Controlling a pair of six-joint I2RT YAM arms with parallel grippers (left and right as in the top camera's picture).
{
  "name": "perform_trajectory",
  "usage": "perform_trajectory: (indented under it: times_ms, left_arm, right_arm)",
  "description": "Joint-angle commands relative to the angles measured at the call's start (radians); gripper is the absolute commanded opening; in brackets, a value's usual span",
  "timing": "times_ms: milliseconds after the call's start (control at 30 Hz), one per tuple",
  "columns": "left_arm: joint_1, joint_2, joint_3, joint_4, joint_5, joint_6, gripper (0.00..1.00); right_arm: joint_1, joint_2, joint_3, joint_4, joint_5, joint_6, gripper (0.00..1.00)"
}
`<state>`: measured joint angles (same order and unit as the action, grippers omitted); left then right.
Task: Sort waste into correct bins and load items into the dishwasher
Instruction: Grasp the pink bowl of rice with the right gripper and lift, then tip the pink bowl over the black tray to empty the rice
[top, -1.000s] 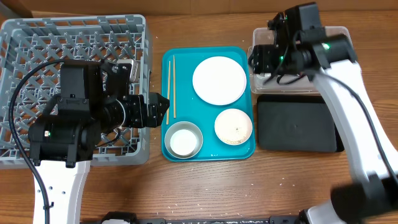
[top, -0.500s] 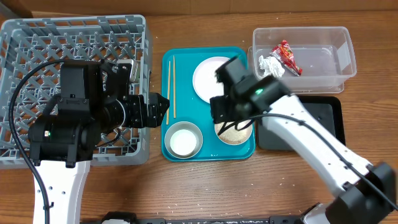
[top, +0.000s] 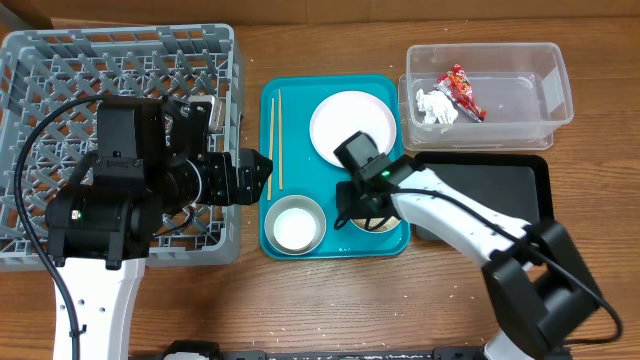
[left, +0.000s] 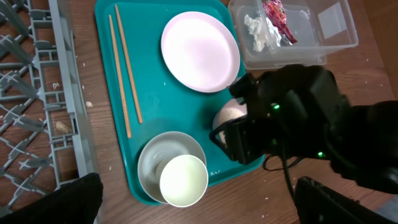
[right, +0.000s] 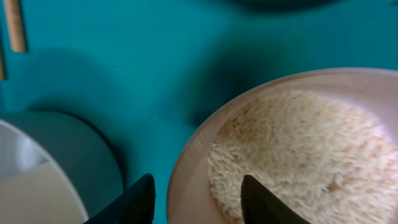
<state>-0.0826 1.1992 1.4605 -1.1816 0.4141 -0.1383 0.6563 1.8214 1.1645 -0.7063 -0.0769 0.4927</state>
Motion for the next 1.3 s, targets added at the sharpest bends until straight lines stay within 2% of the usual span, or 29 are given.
perform_trajectory:
  times_ms: [0, 133, 167, 367, 533, 700, 800, 933, 1133, 1267]
  left_arm:
    - [0.004, 0.005, 0.021, 0.003, -0.004, 0.019, 1.0]
    - [0.004, 0.005, 0.021, 0.003, -0.004, 0.019, 1.0]
    - [0.004, 0.005, 0.021, 0.003, -0.004, 0.019, 1.0]
    - [0.004, 0.005, 0.021, 0.003, -0.004, 0.019, 1.0]
    - [0.004, 0.005, 0.021, 0.003, -0.004, 0.019, 1.0]
    - [0.004, 0.005, 0.021, 0.003, -0.004, 0.019, 1.0]
    - [0.004, 0.005, 0.021, 0.003, -0.004, 0.019, 1.0]
    - [0.004, 0.005, 0.021, 0.003, -0.004, 0.019, 1.0]
    - [0.004, 0.005, 0.021, 0.003, -0.004, 0.019, 1.0]
    - [0.004, 0.005, 0.021, 0.003, -0.004, 0.019, 1.0]
  right_arm:
    - [0.014, 0.028, -0.008, 0.006, -0.002, 0.01, 0.25]
    - [0.011, 0.029, -0.004, 0.003, 0.064, 0.01, 0.11]
    - [0.007, 0.028, 0.008, -0.009, 0.064, 0.01, 0.04]
    - [-0.019, -0.045, 0.161, -0.165, -0.02, 0.005, 0.04]
    - [-0.064, -0.182, 0.195, -0.165, -0.182, 0.012, 0.04]
    - [-0.186, -0.274, 0.194, -0.214, -0.299, 0.043, 0.04]
    - [-0.309, -0.28, 0.179, -0.274, -0.359, 0.027, 0.04]
    - [-0.442, -0.276, 0.107, -0.283, -0.447, -0.03, 0.04]
    - [-0.653, -0.273, -0.051, -0.149, -0.869, -0.264, 0.04]
    - [-0.772, -0.273, -0.137, -0.124, -0.98, -0.332, 0.04]
